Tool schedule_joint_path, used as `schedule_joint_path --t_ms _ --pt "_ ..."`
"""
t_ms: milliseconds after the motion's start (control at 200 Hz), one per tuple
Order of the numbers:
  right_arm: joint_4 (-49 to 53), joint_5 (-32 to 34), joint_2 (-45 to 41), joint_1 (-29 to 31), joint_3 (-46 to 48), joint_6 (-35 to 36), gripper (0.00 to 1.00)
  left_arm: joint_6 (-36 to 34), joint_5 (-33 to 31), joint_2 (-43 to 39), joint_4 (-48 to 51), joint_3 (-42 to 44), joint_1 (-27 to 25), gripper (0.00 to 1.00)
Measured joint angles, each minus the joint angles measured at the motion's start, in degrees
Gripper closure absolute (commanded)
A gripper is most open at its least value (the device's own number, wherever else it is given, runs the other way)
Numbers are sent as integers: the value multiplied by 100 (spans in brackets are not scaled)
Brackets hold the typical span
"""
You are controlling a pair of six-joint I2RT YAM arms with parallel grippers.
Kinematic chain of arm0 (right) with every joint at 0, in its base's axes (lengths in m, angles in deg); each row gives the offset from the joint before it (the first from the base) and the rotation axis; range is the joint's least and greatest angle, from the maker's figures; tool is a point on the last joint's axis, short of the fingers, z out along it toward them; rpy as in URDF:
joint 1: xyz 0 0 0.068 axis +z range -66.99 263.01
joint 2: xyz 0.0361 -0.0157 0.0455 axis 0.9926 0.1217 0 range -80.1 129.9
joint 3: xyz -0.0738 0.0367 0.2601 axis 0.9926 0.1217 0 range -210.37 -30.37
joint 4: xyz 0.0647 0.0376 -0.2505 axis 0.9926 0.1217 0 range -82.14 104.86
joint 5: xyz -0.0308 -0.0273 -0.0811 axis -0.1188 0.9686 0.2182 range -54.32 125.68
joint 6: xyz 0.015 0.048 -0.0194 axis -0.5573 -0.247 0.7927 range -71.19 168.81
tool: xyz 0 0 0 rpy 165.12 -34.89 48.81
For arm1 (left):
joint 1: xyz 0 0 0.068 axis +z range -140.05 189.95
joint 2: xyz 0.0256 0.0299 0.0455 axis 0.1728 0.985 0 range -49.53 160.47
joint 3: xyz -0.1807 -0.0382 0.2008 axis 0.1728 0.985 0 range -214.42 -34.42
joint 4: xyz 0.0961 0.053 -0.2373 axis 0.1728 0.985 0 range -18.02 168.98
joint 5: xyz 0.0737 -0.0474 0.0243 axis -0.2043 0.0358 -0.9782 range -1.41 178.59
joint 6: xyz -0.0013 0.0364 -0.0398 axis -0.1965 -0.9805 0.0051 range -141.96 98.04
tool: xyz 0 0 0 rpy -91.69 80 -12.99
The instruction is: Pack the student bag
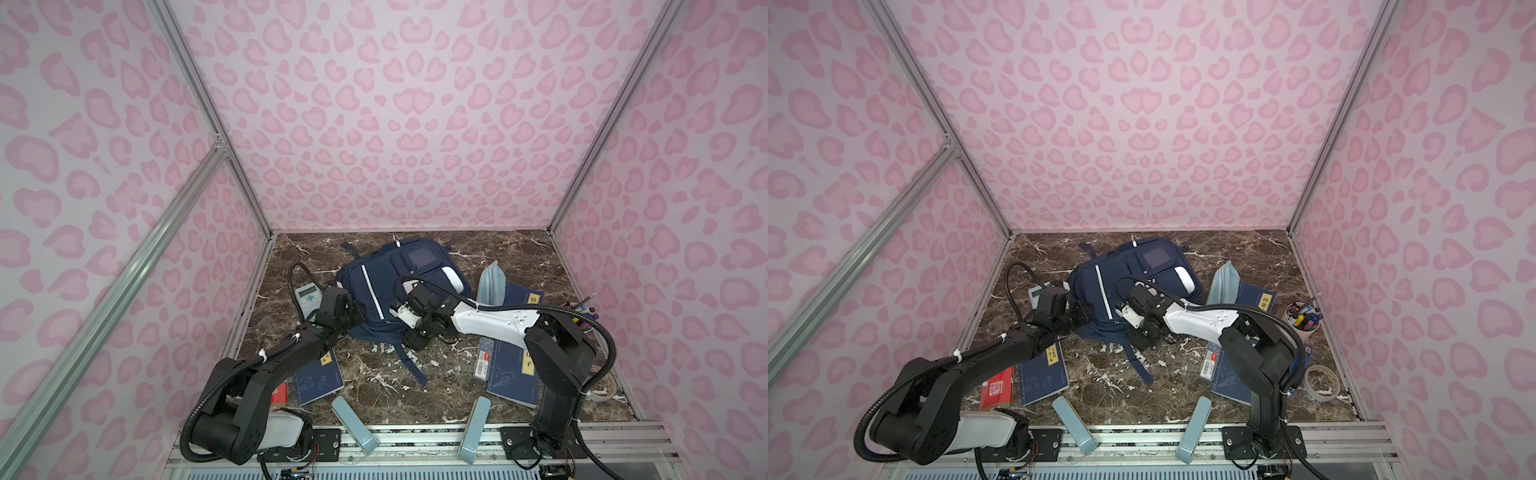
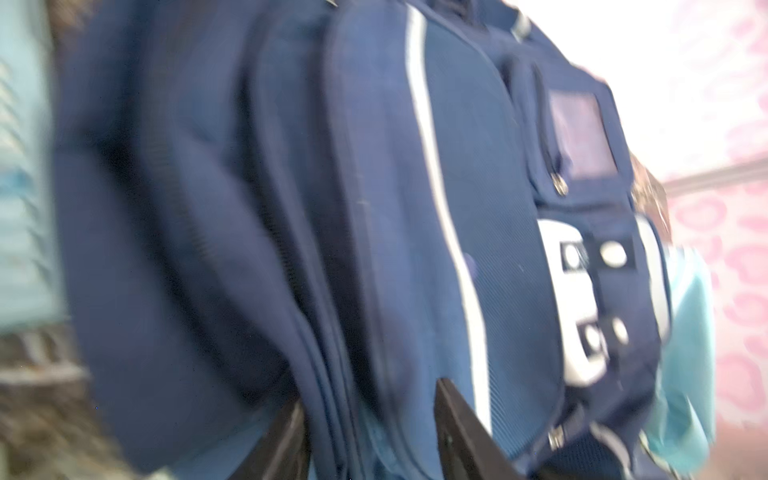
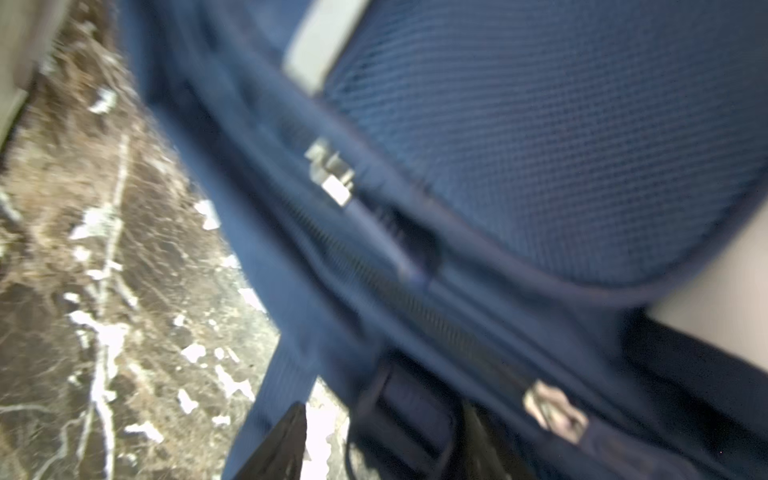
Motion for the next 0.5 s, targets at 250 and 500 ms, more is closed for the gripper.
schedule_joint_path --t_ms 250,500 --pt "350 955 -728 -22 354 588 25 -348 20 551 -181 -555 415 48" --pt "85 1123 -302 -468 452 1349 25 -271 70 -1335 -94 57 -166 6"
